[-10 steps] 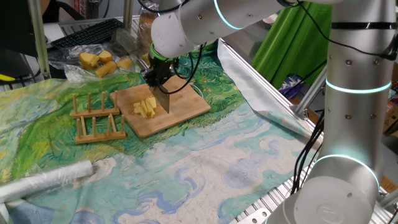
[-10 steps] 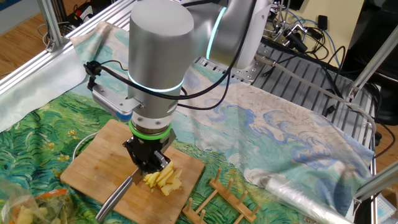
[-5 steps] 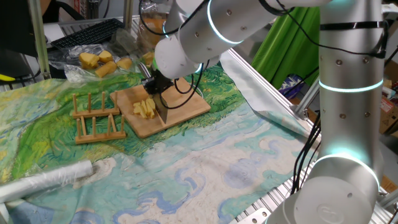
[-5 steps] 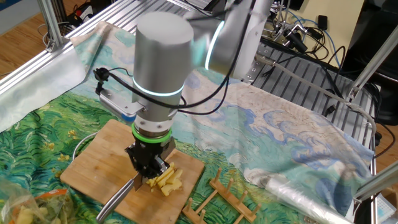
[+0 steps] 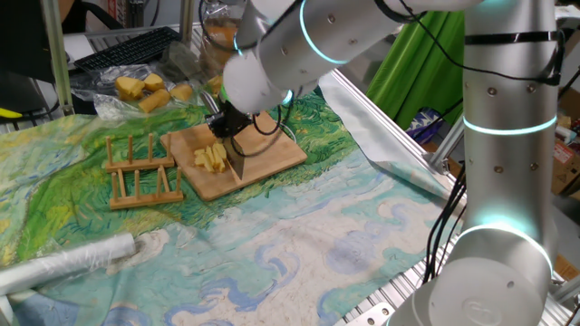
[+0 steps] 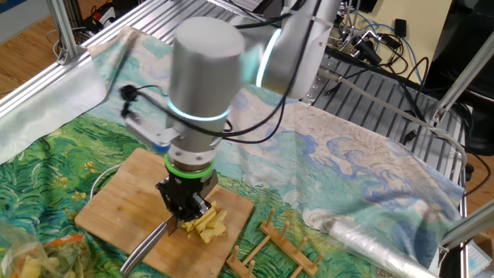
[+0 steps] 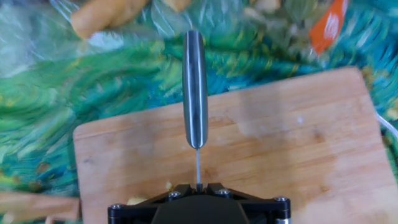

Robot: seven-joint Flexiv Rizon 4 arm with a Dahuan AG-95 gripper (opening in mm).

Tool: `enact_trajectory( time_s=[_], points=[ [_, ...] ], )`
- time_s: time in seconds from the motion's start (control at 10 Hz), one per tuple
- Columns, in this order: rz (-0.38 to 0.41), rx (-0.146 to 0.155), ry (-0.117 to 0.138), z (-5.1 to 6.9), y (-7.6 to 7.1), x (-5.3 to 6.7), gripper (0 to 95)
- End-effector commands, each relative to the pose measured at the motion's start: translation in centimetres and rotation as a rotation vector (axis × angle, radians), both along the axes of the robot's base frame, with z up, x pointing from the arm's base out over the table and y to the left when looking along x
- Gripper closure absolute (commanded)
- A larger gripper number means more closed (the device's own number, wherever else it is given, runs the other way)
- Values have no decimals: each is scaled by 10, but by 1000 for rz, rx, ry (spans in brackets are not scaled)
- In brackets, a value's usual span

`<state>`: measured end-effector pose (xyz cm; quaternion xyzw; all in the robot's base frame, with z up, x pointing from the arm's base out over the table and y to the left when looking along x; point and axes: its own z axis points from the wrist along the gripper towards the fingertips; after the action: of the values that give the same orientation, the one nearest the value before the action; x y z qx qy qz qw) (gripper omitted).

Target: Chop the potatoes

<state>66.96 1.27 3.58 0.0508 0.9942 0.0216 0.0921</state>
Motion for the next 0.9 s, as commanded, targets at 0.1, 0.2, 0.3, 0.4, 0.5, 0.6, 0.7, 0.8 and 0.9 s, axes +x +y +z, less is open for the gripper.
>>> enact_trajectory(
  time_s=[0.1,0.2,0.3,0.4,0.5,0.6,0.7,0.8,0.9],
  points=[
    [7,-4,32,15,-2,-3,950],
    [11,-5,41,21,-2,-4,950],
    [19,-6,51,28,-4,-5,950],
    [23,-7,56,31,-4,-6,950],
    [22,-4,75,43,-4,-9,950],
    [18,-4,80,49,0,-11,950],
    [12,-4,82,54,4,-12,950],
    [7,-5,81,58,10,-13,950],
    [6,-5,79,61,14,-14,950]
  ],
)
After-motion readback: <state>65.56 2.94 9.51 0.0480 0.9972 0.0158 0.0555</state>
